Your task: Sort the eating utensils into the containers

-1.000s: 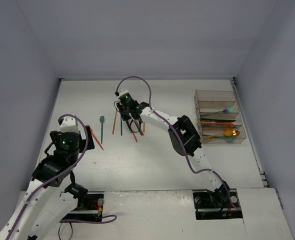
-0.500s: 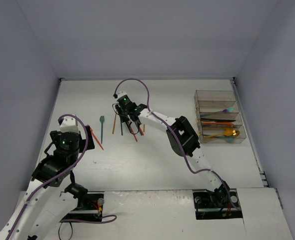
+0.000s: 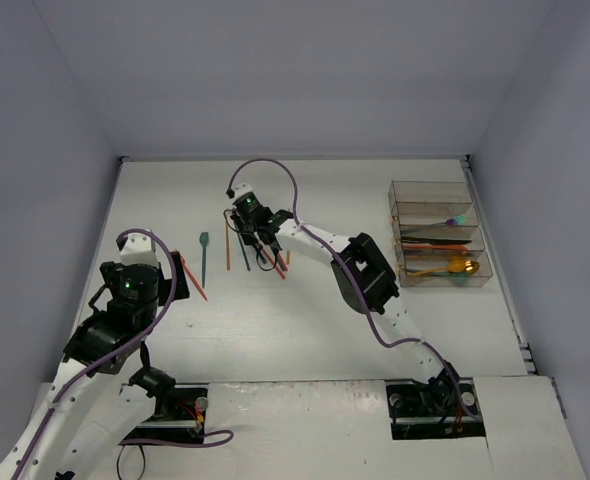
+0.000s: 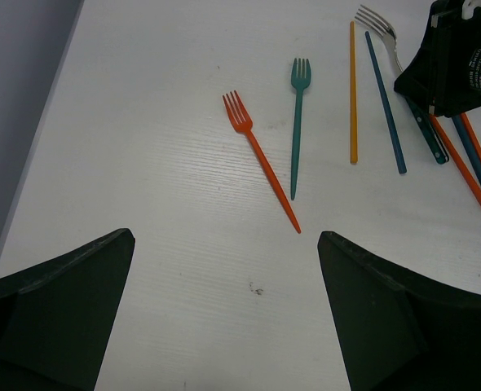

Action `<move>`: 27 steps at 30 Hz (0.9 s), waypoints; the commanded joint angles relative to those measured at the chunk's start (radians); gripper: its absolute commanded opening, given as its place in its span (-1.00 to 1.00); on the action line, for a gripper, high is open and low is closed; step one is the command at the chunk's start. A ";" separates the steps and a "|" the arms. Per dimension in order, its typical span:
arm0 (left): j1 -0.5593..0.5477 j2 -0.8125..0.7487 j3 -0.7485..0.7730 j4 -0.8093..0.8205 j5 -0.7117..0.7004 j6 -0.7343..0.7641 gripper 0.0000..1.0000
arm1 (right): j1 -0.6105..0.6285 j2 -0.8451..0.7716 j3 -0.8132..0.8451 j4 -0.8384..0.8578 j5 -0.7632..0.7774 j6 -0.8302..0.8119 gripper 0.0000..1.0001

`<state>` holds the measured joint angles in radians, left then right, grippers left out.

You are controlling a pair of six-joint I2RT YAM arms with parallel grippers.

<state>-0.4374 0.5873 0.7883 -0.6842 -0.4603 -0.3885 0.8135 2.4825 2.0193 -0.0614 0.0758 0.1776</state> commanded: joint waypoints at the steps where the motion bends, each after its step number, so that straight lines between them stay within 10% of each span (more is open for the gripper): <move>1: 0.003 0.014 0.017 0.030 0.000 -0.003 0.91 | 0.007 -0.104 0.025 0.013 0.043 -0.008 -1.00; 11: 0.005 0.009 0.020 0.030 -0.006 -0.002 0.91 | -0.102 -0.367 -0.066 0.016 0.096 0.176 -1.00; 27: 0.008 0.014 0.025 0.038 0.009 0.008 0.91 | -0.656 -0.920 -0.802 0.136 0.287 0.788 -1.00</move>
<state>-0.4370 0.5873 0.7883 -0.6838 -0.4566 -0.3878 0.2340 1.6954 1.3276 -0.0033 0.2557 0.7658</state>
